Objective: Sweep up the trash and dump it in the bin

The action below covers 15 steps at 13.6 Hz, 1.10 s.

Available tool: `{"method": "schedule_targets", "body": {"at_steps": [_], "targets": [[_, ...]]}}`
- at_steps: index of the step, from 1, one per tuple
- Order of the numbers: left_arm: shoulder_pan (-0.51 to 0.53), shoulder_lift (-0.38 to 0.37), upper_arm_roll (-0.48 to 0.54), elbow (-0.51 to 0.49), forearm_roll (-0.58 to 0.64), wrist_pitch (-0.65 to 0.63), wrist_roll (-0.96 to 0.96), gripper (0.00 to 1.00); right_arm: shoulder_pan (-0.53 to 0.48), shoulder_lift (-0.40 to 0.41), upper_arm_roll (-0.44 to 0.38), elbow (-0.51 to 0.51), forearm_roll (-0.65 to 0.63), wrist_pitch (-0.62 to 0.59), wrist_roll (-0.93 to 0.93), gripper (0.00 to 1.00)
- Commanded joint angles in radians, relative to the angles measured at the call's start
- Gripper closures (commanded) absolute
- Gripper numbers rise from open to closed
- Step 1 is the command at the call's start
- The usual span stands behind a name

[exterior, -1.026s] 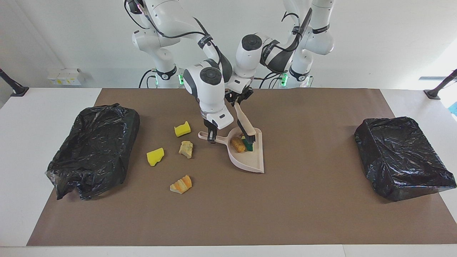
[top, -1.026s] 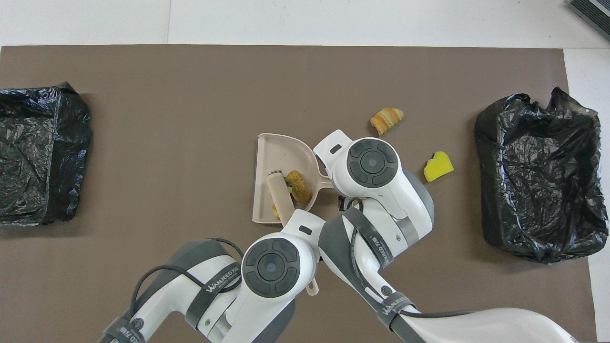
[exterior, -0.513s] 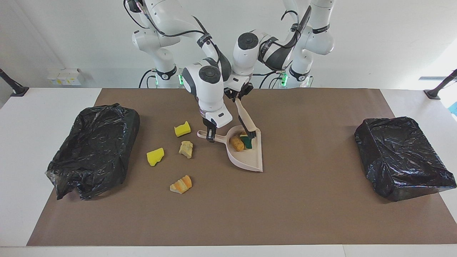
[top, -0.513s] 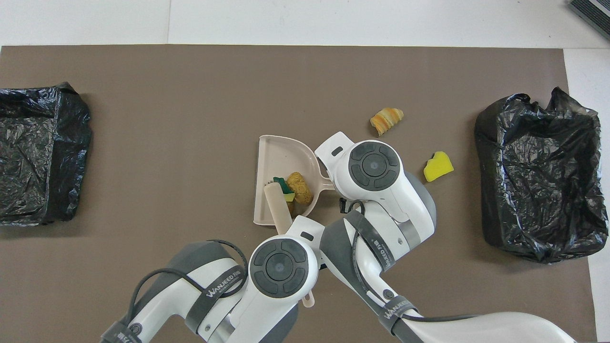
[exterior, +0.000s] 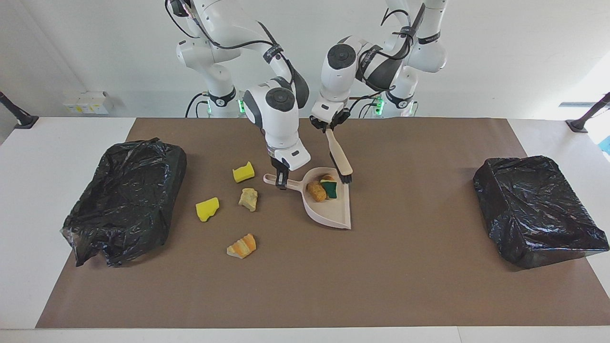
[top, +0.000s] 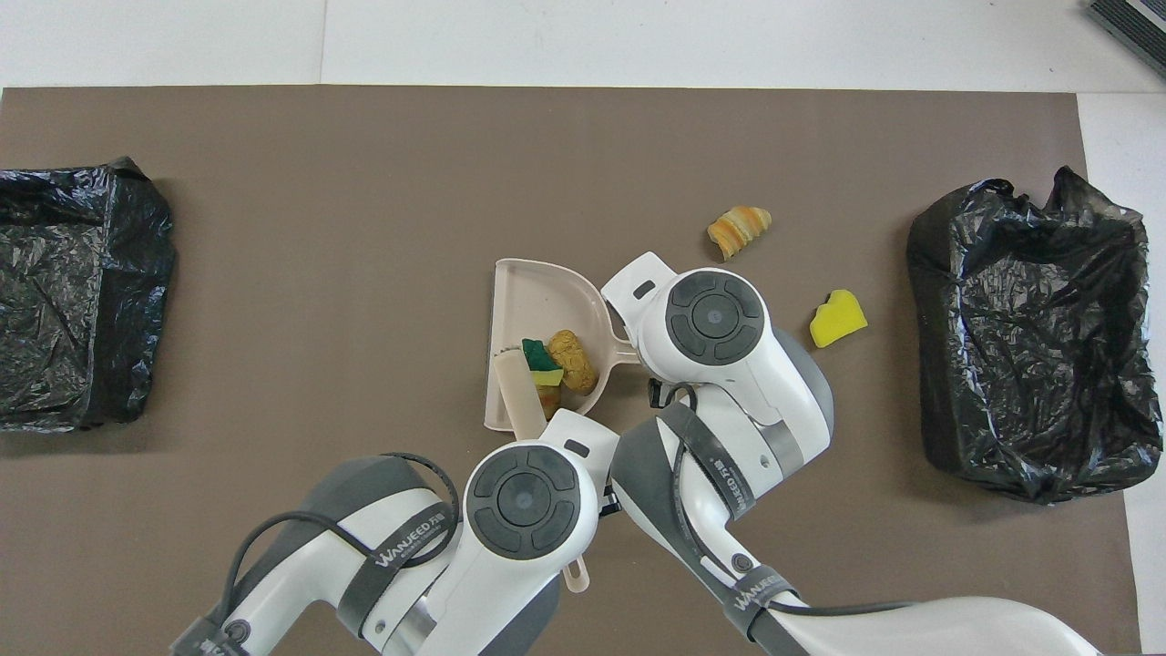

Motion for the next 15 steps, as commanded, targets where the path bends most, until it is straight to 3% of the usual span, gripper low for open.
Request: {"method": "schedule_targets", "body": {"at_steps": [1,15], "targets": [[0.037,-0.064,-0.011,-0.084,0.002,-0.003,0.059,1.00,-0.005,-0.003,0.007,-0.004,0.006,0.016,0.001,1.00],[0.057,-0.178,-0.011,-0.210,-0.018,0.029,0.110,1.00,-0.023,-0.028,0.007,0.010,0.008,-0.019,0.018,1.00]]}}
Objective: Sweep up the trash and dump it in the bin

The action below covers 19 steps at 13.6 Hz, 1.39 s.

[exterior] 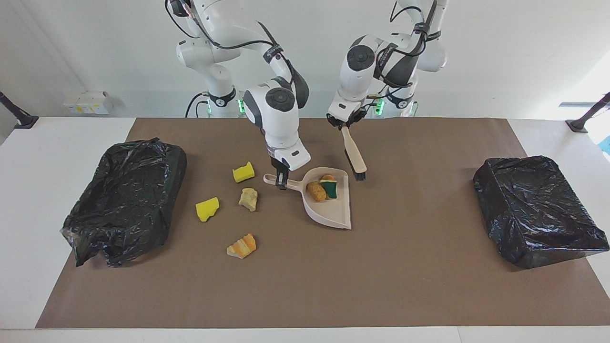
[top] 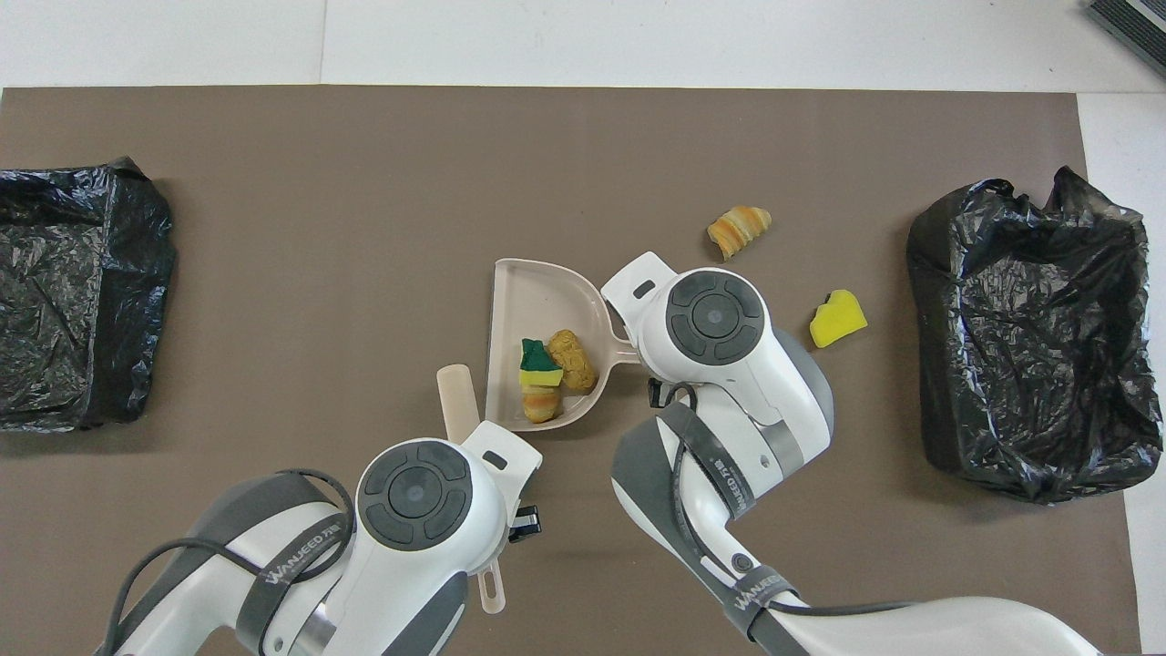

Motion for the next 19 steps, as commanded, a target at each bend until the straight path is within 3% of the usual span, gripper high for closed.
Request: {"method": "schedule_targets", "body": {"at_steps": [1,6,9,13,17,19], "targets": [[0.008,-0.064,-0.010,-0.076,-0.016,0.053,0.019,1.00,-0.040,-0.045,0.007,0.012,0.009,-0.057,0.012,1.00],[-0.046,-0.094,-0.014,-0.129,-0.070,0.126,0.016,1.00,-0.196,-0.122,0.006,0.094,0.150,-0.296,-0.103,1.00],[-0.103,-0.058,-0.016,-0.128,-0.074,0.170,-0.003,1.00,-0.327,-0.165,0.003,0.186,0.167,-0.482,-0.127,1.00],[-0.209,0.023,-0.016,-0.128,-0.125,0.266,-0.113,1.00,-0.551,-0.193,-0.005,0.265,0.165,-0.608,-0.234,1.00],[-0.245,0.027,-0.016,-0.142,-0.166,0.284,-0.136,1.00,-0.782,-0.194,-0.020,0.270,0.104,-0.616,-0.486,1.00],[-0.250,0.030,-0.016,-0.154,-0.166,0.284,-0.112,1.00,-0.838,-0.196,-0.023,0.270,-0.053,-0.564,-0.607,1.00]]}}
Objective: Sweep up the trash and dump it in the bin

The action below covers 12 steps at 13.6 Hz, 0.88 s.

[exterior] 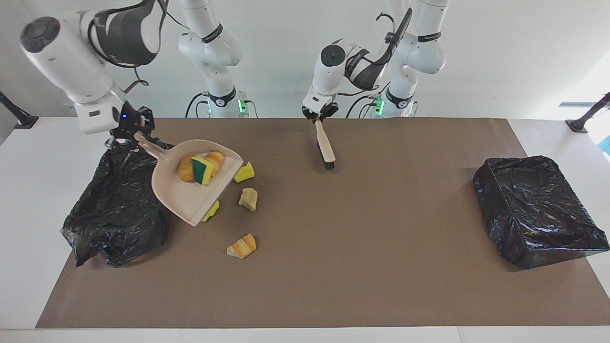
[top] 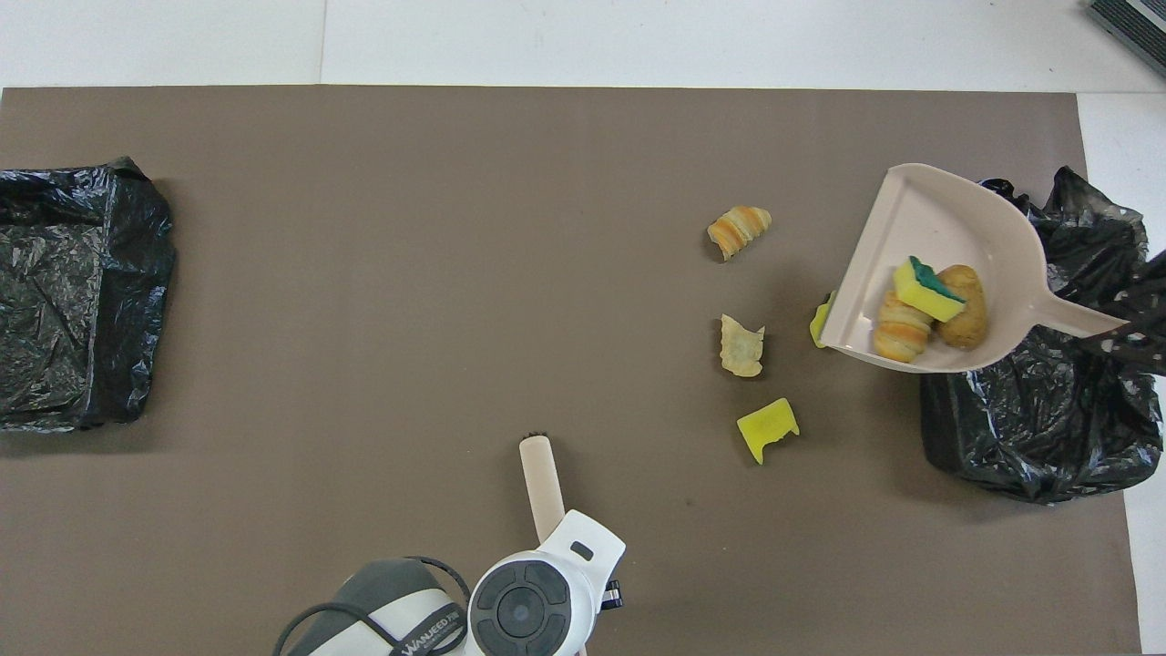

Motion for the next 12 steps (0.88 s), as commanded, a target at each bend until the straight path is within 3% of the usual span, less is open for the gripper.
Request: {"method": "schedule_targets", "body": {"at_steps": [1,4,5,6,7,10,12], "targets": [[-0.027,-0.028,0.014,-0.047,-0.018,0.018,0.030,1.00,-0.053,0.001,0.012,0.009,-0.143,0.062,-0.119,1.00],[-0.027,-0.049,0.014,-0.086,-0.018,0.011,0.051,1.00,-0.050,-0.018,0.011,-0.025,-0.345,0.082,-0.151,1.00],[-0.025,-0.046,0.016,-0.081,-0.018,0.006,0.051,0.90,-0.040,-0.037,0.014,-0.063,-0.423,0.104,-0.155,1.00],[-0.011,-0.036,0.019,-0.066,-0.021,0.004,0.045,0.16,-0.031,-0.052,0.014,-0.091,-0.477,0.125,-0.162,1.00],[0.004,-0.032,0.020,-0.051,-0.021,-0.005,0.033,0.00,-0.029,-0.061,0.014,-0.111,-0.509,0.154,-0.162,1.00],[0.117,-0.032,0.020,0.044,-0.021,-0.139,0.030,0.00,0.008,-0.080,0.015,-0.163,-0.603,0.254,-0.141,1.00],[0.199,-0.035,0.020,0.096,-0.007,-0.154,0.044,0.00,0.049,-0.080,0.017,-0.163,-0.674,0.254,-0.081,1.00]]}}
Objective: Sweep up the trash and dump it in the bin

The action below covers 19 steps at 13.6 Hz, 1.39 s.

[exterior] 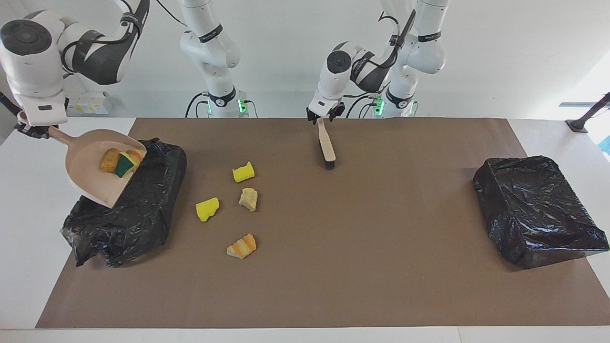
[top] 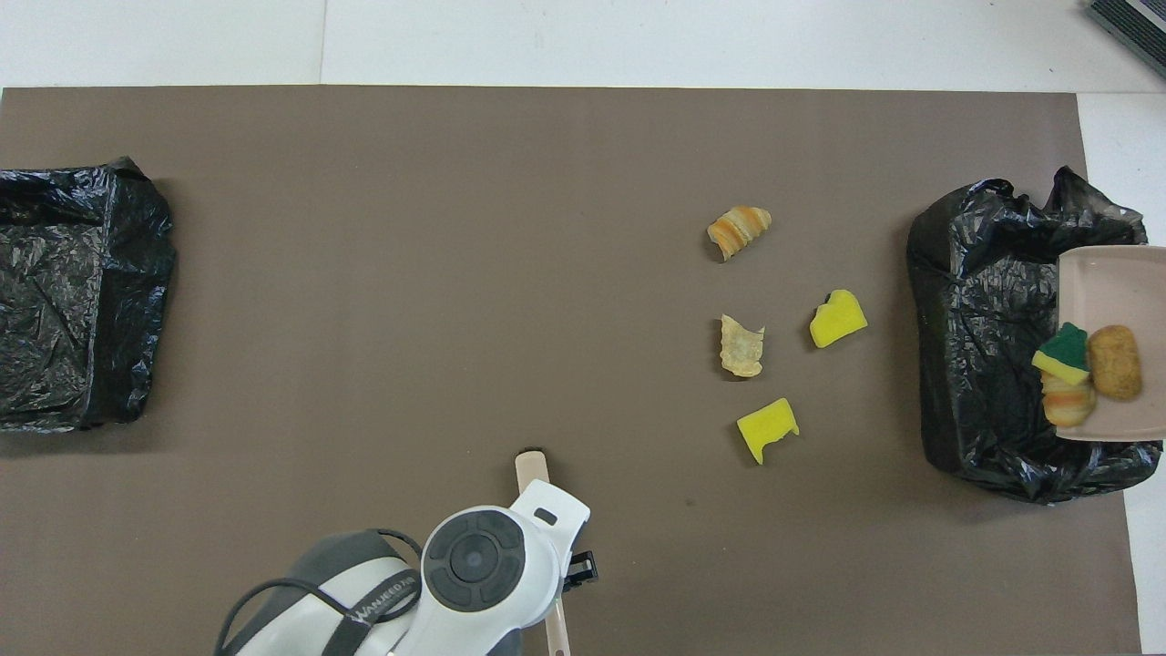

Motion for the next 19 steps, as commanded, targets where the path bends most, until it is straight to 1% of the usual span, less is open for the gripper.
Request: {"method": "schedule_targets", "body": {"at_steps": [1,2,3,4,5,7,8,9,10,12,14,15,17,19], "targets": [[0.117,-0.008,-0.004,0.091,0.003,-0.056,0.015,0.00,0.050,-0.040,0.002,-0.044,-0.071,0.014,0.050,1.00],[0.157,-0.005,-0.004,0.114,0.038,-0.056,0.020,0.00,0.052,-0.040,0.003,-0.044,-0.076,0.011,0.049,1.00],[0.180,-0.003,-0.004,0.134,0.117,-0.049,0.056,0.00,0.052,-0.038,0.003,-0.041,-0.079,0.011,0.044,1.00],[0.222,0.005,-0.004,0.160,0.166,-0.046,0.108,0.00,0.052,-0.032,0.003,-0.030,-0.081,0.011,0.040,1.00],[0.280,0.021,-0.004,0.193,0.177,-0.058,0.160,0.00,0.055,-0.029,0.003,-0.014,-0.084,0.006,0.034,1.00],[0.366,0.029,-0.004,0.217,0.184,-0.040,0.293,0.00,0.055,-0.031,0.021,0.041,-0.062,-0.004,0.037,1.00],[0.418,0.040,-0.004,0.237,0.185,-0.040,0.373,0.00,0.055,-0.031,0.041,0.074,-0.029,-0.035,0.047,1.00],[0.470,0.052,-0.004,0.283,0.185,-0.060,0.448,0.00,0.055,-0.028,0.061,0.113,0.031,-0.066,0.061,1.00],[0.510,0.057,-0.004,0.317,0.185,-0.089,0.487,0.00,0.056,-0.028,0.071,0.134,0.071,-0.090,0.090,1.00],[0.582,0.061,-0.004,0.390,0.185,-0.175,0.564,0.00,0.079,-0.026,0.098,0.140,0.164,-0.109,0.176,1.00],[0.639,0.068,-0.004,0.456,0.208,-0.268,0.695,0.00,0.096,-0.031,0.100,0.129,0.284,-0.110,0.330,1.00],[0.668,0.066,-0.004,0.470,0.222,-0.302,0.748,0.00,0.124,-0.034,0.101,0.120,0.333,-0.118,0.425,1.00],[0.723,0.069,-0.004,0.518,0.245,-0.385,0.847,0.00,0.220,-0.026,0.101,0.114,0.379,-0.164,0.715,1.00],[0.742,0.087,-0.004,0.570,0.289,-0.456,0.937,0.00,0.323,-0.011,0.101,0.112,0.464,-0.202,1.015,1.00]]}}
